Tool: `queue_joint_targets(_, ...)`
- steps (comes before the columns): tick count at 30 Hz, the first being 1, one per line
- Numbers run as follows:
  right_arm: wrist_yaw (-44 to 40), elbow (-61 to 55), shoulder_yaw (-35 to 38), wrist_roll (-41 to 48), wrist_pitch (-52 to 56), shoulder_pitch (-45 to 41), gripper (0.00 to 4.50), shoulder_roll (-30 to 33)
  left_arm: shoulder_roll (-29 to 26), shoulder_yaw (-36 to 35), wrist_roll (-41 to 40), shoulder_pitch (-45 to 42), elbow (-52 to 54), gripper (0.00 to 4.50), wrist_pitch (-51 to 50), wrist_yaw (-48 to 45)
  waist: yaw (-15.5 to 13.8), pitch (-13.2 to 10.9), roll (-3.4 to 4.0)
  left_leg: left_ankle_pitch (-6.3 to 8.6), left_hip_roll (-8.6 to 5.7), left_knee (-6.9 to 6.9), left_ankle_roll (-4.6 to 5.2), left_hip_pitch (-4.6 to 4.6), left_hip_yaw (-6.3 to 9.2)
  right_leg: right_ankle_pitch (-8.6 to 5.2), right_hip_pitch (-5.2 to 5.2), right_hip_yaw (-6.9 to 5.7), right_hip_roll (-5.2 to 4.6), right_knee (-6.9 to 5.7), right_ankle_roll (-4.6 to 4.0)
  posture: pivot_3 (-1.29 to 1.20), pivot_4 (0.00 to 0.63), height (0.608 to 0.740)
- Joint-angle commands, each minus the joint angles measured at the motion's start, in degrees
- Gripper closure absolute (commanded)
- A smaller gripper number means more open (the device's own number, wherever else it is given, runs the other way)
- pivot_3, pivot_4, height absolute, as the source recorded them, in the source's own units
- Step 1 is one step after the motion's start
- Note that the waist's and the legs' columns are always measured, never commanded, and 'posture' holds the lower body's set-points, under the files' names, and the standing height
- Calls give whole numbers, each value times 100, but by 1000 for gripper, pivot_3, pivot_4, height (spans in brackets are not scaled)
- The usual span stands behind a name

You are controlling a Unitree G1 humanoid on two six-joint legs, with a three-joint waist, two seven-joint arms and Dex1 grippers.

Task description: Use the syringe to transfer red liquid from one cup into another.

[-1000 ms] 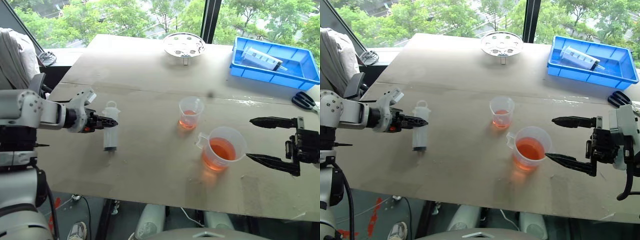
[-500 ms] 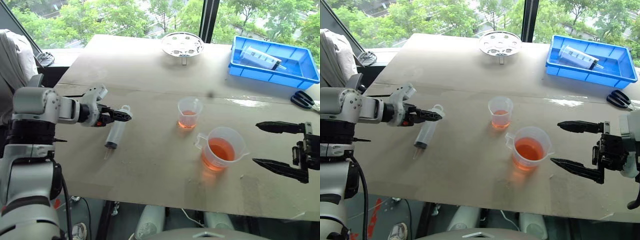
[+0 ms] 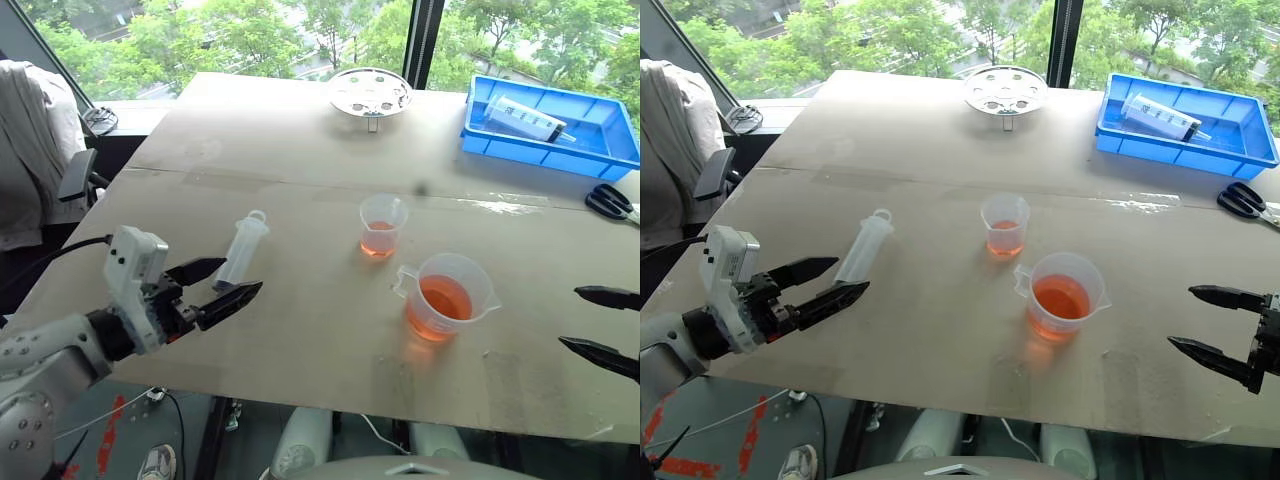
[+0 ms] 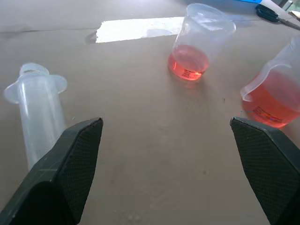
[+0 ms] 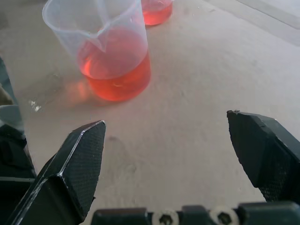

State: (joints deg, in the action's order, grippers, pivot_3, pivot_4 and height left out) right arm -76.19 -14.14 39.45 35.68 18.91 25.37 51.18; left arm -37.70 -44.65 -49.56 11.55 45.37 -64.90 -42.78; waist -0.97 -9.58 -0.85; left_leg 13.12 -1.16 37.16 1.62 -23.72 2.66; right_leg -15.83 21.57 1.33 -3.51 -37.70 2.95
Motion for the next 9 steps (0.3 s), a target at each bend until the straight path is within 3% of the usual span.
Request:
queue_joint_targets(1, -368, 470, 206, -165, -324, 197, 0, 72, 155, -489, 527, 1155, -36, 65, 1058, -472, 5, 6, 8, 1, -1, -1, 1, 0, -4, -2, 0, 4, -1, 4, -3, 0, 150, 740)
queue_joint_targets(4, -453, 628, 185, -218, -422, 254, 0, 105, 254, -548, 876, 1944, -216, 65, 1802, -819, 12, 9, 15, 1, 1, -6, 3, -1, -8, -5, 3, 6, 1, 10, -7, 0, 150, 740)
queue_joint_targets(9, -480, 827, 128, -336, -556, 281, 0, 102, 416, -396, 1181, 2562, -565, 65, 2628, -1106, 11, 16, 23, 3, 3, -6, 3, -2, -9, -9, 5, 7, -3, 12, -9, 0, 150, 740)
